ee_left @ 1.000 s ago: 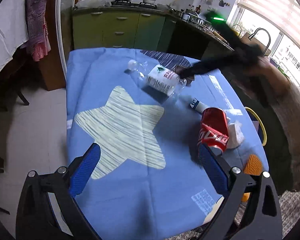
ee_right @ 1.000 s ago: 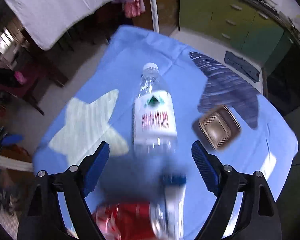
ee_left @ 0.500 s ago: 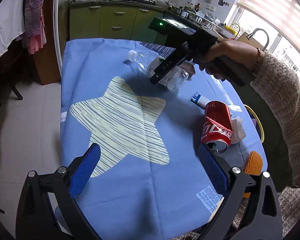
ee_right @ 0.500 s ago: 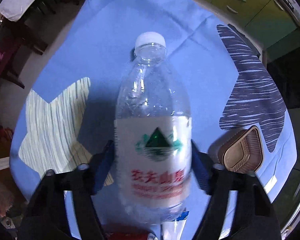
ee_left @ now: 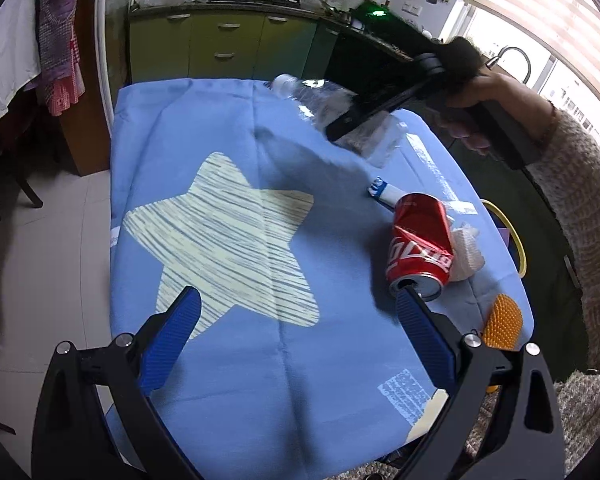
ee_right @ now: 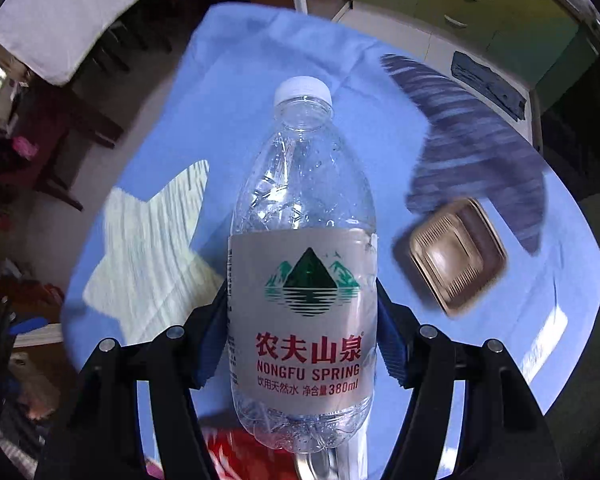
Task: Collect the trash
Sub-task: 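Carry the water bottle over the yellow bin and open the right gripper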
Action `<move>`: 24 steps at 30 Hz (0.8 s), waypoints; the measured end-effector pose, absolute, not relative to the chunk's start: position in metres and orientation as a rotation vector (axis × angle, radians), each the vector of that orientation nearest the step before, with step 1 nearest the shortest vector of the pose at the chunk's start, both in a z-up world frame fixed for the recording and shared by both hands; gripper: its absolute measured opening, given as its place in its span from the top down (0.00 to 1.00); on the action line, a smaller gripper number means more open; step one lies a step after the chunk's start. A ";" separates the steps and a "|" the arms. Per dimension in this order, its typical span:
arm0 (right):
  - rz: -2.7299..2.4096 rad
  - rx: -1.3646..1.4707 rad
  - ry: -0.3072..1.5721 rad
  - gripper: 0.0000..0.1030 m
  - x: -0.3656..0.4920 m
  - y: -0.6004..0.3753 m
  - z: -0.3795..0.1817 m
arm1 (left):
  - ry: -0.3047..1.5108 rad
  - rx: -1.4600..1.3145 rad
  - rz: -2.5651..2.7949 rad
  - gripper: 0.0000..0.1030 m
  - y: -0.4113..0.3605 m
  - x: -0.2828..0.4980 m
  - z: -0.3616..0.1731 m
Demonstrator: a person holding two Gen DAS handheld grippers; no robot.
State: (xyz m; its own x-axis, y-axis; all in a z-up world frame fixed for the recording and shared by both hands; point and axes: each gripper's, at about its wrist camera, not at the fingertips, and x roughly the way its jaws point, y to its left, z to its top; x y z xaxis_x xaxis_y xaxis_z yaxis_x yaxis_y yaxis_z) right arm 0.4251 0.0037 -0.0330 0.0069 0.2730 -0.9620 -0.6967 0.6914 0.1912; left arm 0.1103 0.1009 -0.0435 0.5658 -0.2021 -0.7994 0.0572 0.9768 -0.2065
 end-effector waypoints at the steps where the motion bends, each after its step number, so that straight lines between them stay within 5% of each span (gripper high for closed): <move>1: 0.790 -0.372 1.357 0.38 0.421 -0.012 -0.026 | 0.958 -0.155 -0.157 0.09 0.096 0.110 -0.042; 10: 0.582 -0.179 1.299 0.37 0.355 -0.238 0.007 | 0.940 -0.098 -0.226 0.09 0.055 0.115 -0.035; 17: 0.288 0.007 1.369 0.37 0.317 -0.417 -0.052 | 0.955 -0.063 -0.289 0.09 0.014 0.131 -0.036; 24: 0.178 0.062 1.427 0.37 0.323 -0.489 -0.114 | 0.956 0.011 -0.327 0.09 -0.028 0.131 -0.032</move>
State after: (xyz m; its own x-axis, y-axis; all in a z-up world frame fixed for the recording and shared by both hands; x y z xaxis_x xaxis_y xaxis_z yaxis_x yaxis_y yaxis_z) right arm 0.3235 -0.4894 -0.1140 0.1327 0.1596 -0.9782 -0.0850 0.9851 0.1492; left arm 0.1309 -0.0279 -0.0316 0.5315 -0.2693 -0.8031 0.2789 0.9509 -0.1343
